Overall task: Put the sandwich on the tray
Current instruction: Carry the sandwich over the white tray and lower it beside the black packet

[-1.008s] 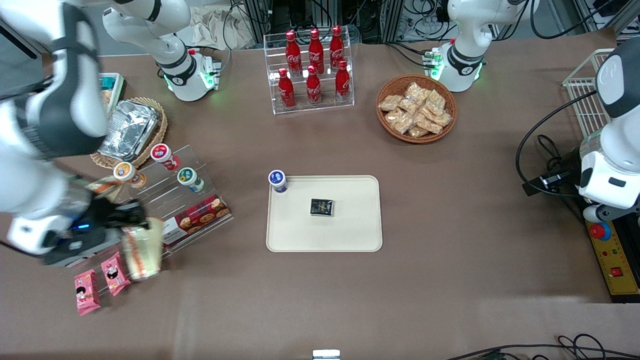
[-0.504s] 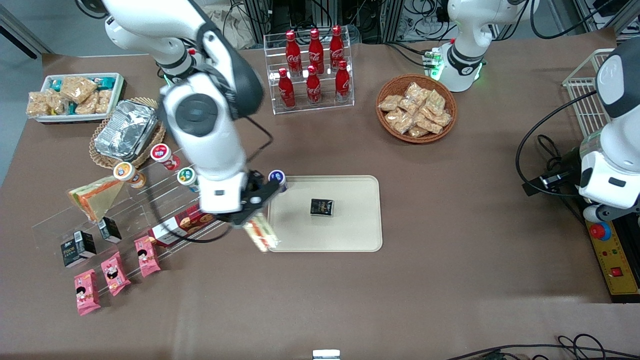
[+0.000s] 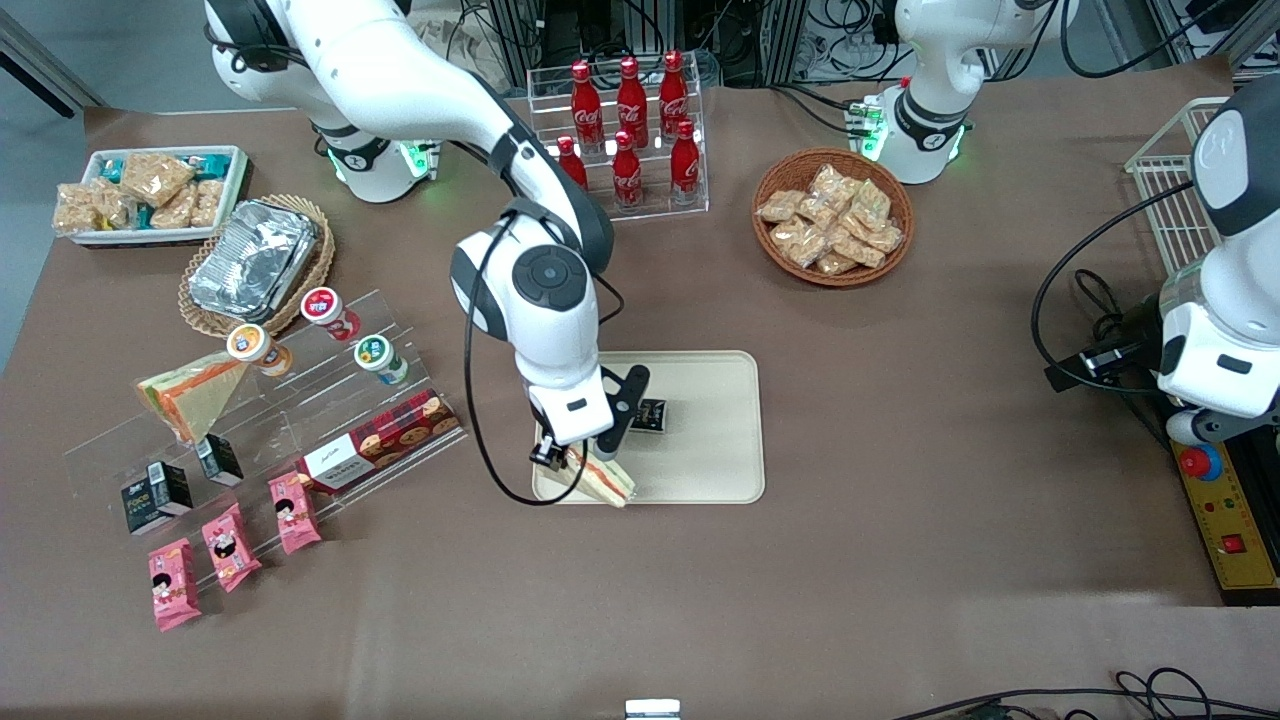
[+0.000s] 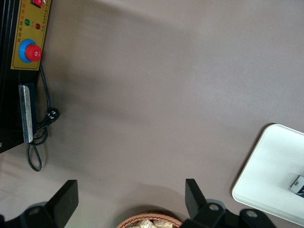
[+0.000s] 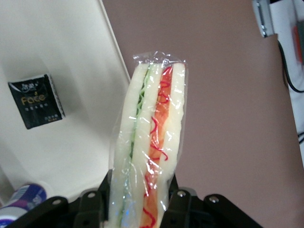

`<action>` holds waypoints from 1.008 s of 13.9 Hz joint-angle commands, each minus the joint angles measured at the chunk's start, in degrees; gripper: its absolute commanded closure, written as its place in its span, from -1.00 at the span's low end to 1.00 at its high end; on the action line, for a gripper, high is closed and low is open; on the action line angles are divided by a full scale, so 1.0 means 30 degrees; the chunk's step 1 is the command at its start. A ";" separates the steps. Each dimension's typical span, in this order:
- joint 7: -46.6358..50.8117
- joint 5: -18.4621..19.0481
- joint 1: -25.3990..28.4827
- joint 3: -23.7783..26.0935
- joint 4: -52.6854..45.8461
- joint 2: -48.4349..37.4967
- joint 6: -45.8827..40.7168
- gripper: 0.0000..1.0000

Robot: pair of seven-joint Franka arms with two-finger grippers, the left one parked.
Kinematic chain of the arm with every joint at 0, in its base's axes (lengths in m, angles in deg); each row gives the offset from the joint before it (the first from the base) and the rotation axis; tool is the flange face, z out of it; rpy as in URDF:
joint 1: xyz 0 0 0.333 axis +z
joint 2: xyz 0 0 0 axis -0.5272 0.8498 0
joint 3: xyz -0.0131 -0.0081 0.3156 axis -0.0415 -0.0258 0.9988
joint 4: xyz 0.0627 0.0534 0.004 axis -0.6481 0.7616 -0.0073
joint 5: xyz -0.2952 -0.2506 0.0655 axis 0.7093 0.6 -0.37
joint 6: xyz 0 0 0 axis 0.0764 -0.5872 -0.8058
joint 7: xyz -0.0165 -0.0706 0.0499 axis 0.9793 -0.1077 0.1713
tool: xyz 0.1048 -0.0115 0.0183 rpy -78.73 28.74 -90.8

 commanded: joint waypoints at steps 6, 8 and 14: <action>-0.4659 0.0231 0.0800 -0.0125 0.0006 0.2160 0.1399 0.05; -0.4722 0.0201 0.0858 0.0108 -0.0023 0.2776 0.1544 0.01; -0.4634 -0.1493 0.0712 0.0520 -0.0110 0.2927 0.1283 -0.88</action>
